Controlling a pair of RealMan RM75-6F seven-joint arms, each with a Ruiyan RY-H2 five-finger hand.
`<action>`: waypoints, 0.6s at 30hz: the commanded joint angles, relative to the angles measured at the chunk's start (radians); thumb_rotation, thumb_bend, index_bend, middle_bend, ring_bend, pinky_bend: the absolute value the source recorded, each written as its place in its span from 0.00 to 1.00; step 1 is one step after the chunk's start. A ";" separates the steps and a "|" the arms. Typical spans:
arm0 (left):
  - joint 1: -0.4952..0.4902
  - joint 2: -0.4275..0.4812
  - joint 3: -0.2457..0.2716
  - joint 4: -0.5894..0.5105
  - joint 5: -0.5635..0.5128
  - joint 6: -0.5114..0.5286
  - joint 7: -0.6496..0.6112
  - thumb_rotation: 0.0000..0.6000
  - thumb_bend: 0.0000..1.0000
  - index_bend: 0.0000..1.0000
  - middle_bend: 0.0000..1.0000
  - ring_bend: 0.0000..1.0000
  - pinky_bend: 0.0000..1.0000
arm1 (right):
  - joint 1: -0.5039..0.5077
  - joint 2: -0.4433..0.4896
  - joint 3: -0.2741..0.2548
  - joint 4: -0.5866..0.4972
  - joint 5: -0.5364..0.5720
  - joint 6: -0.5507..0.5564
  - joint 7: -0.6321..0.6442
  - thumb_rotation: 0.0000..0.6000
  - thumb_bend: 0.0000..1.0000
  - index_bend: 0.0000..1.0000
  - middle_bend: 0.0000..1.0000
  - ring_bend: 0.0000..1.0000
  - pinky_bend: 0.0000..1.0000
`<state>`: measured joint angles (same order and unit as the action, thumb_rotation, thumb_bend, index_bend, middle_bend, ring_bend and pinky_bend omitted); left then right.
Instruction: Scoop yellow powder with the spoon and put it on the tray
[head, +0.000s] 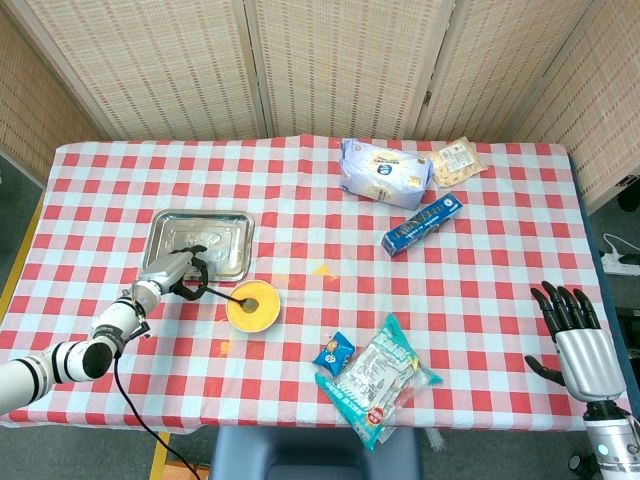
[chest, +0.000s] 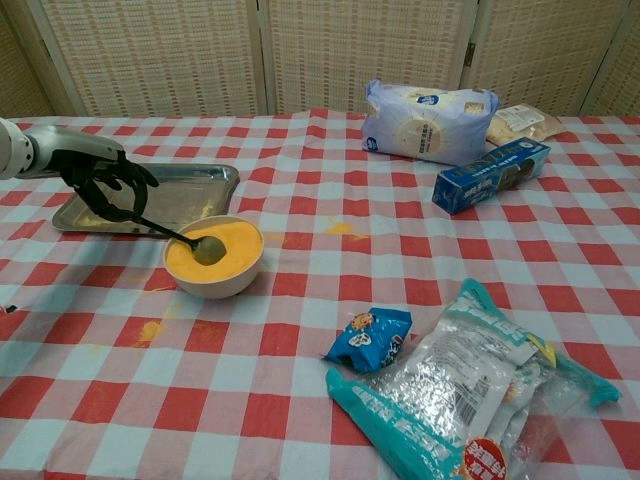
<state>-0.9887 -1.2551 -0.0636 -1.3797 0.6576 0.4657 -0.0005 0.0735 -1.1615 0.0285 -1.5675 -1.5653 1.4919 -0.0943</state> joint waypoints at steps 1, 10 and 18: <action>-0.002 -0.002 0.003 0.001 0.000 0.001 0.000 1.00 0.42 0.56 0.03 0.00 0.01 | 0.000 0.000 0.000 0.000 -0.001 0.001 0.001 1.00 0.05 0.00 0.00 0.00 0.00; -0.006 -0.004 0.012 0.005 -0.001 0.000 -0.003 1.00 0.42 0.56 0.03 0.00 0.01 | -0.001 0.000 0.000 0.000 -0.002 0.004 0.002 1.00 0.05 0.00 0.00 0.00 0.00; -0.004 0.001 0.015 0.003 0.005 0.001 -0.011 1.00 0.43 0.58 0.03 0.00 0.01 | -0.001 -0.002 0.001 0.000 -0.001 0.003 0.000 1.00 0.05 0.00 0.00 0.00 0.00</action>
<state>-0.9929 -1.2542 -0.0491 -1.3770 0.6626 0.4667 -0.0113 0.0726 -1.1634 0.0292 -1.5670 -1.5667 1.4952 -0.0944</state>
